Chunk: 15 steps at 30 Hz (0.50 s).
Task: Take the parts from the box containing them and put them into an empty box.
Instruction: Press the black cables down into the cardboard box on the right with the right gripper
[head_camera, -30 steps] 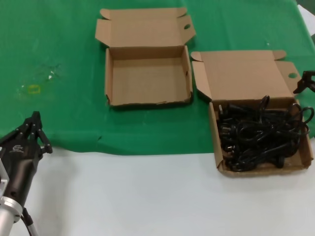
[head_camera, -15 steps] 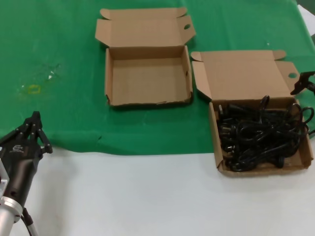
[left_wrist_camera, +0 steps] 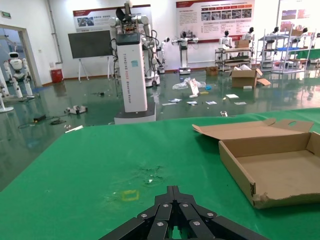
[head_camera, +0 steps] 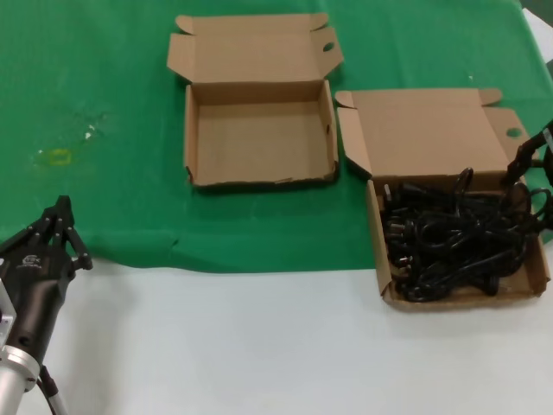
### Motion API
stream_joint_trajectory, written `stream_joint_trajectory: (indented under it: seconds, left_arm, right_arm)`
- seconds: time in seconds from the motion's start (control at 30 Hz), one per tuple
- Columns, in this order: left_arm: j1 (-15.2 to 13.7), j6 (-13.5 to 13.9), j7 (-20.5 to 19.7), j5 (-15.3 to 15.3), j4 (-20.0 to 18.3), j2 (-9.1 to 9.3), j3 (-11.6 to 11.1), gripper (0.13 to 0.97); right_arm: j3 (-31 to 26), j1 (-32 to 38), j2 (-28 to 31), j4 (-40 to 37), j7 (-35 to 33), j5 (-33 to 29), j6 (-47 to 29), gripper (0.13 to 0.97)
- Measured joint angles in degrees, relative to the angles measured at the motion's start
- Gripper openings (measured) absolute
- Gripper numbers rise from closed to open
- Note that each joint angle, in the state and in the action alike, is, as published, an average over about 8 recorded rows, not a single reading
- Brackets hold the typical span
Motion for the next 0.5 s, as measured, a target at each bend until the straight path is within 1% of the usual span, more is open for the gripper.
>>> stream_joint_trajectory:
  seconds: [0.13,0.4,0.43,0.5]
  left_arm:
    - [0.0,0.0,0.0,0.0,0.0,0.0,0.0,0.144]
    - [0.0,0.0,0.0,0.0,0.0,0.0,0.0,0.144]
    - [0.0,0.0,0.0,0.0,0.0,0.0,0.0,0.144]
    - [0.0,0.0,0.0,0.0,0.0,0.0,0.0,0.144]
  right_arm:
    - [0.3,0.0,0.0,0.0,-0.1,-0.3,0.1,0.628]
    - [0.8,0.4,-0.1,0.1,-0.1,-0.6,-0.1,0.412]
    - [0.8,0.5,-0.1,0.1,-0.1,-0.6,-0.2,0.412]
    - [1.0,0.7,-0.1,0.1,0.0,-0.7,-0.4,0.374]
